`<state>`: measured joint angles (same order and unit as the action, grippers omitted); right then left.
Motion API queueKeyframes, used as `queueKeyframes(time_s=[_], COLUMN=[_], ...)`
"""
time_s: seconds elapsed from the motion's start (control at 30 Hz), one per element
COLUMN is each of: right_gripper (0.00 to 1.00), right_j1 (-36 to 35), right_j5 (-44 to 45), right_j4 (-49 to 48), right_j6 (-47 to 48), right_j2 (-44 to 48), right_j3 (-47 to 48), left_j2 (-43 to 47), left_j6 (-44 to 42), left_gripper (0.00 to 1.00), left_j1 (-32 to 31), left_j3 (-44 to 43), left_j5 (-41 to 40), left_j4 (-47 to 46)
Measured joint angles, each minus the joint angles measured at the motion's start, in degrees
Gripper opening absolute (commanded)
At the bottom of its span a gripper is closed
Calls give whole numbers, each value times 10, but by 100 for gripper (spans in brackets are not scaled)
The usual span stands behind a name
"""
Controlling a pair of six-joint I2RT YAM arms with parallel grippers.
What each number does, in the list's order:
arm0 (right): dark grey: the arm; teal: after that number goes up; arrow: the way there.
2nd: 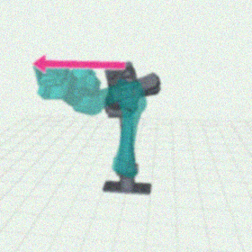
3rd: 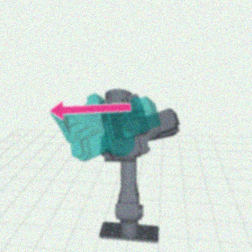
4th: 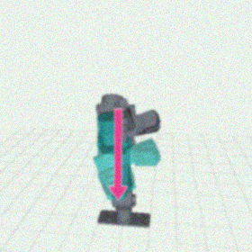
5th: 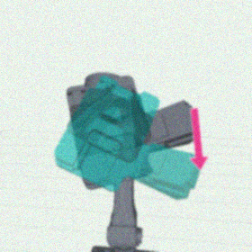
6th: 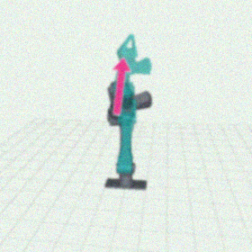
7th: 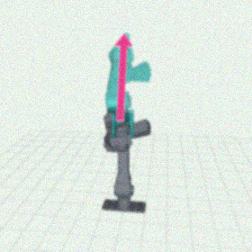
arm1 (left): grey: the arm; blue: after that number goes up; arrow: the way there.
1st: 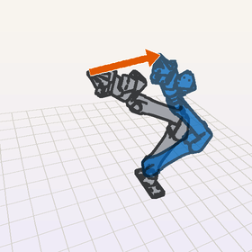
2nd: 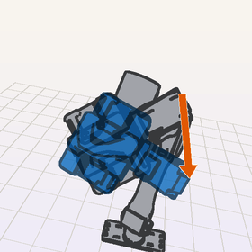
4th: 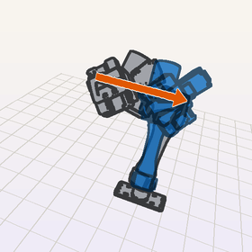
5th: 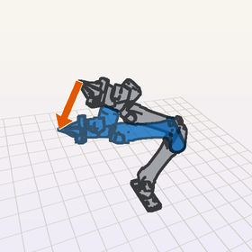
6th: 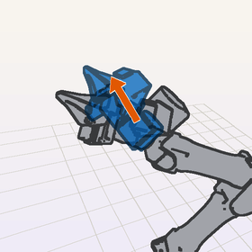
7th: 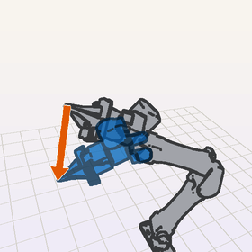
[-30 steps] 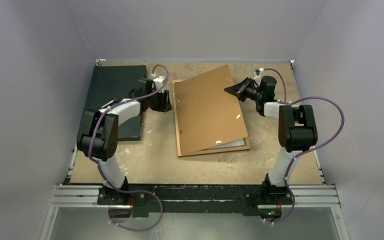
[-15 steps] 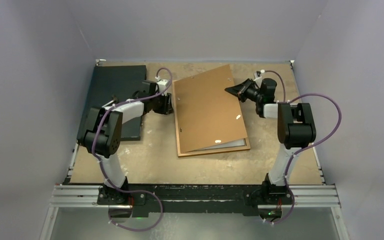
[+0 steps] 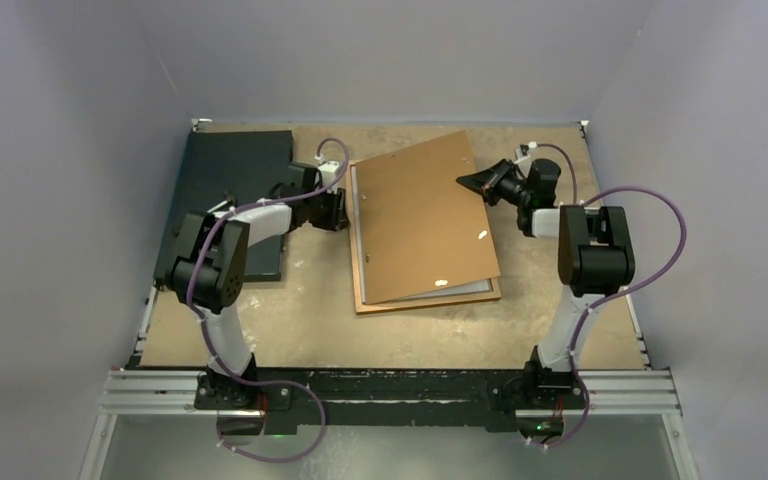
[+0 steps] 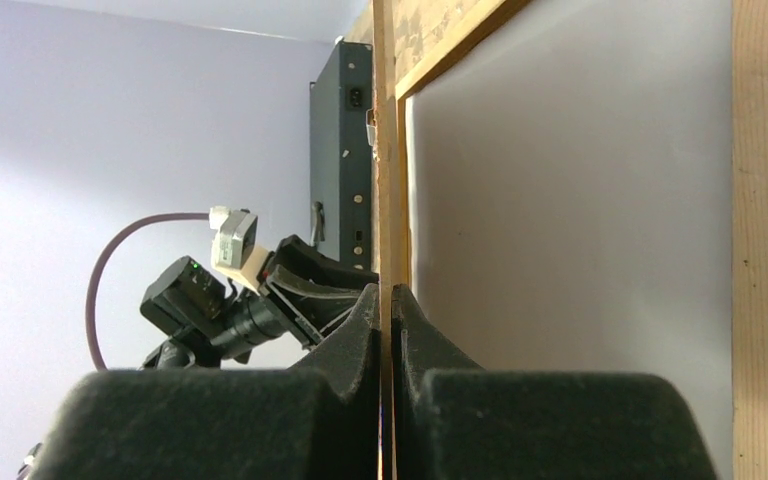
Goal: Put the photo into the frame
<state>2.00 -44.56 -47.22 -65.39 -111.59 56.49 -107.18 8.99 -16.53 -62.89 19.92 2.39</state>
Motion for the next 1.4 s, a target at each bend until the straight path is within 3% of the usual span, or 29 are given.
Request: queueKeyframes(time_s=[1.4], right_gripper=[0], right_j1=[-11], right_j5=[2], right_j4=[-59], right_j6=[-9], right_j2=[-41], right_j3=[0], left_j2=[-14], left_j6=[-2], left_gripper=[18], left_j1=[0], left_j3=[-7], left_j5=[23], left_j4=[-19])
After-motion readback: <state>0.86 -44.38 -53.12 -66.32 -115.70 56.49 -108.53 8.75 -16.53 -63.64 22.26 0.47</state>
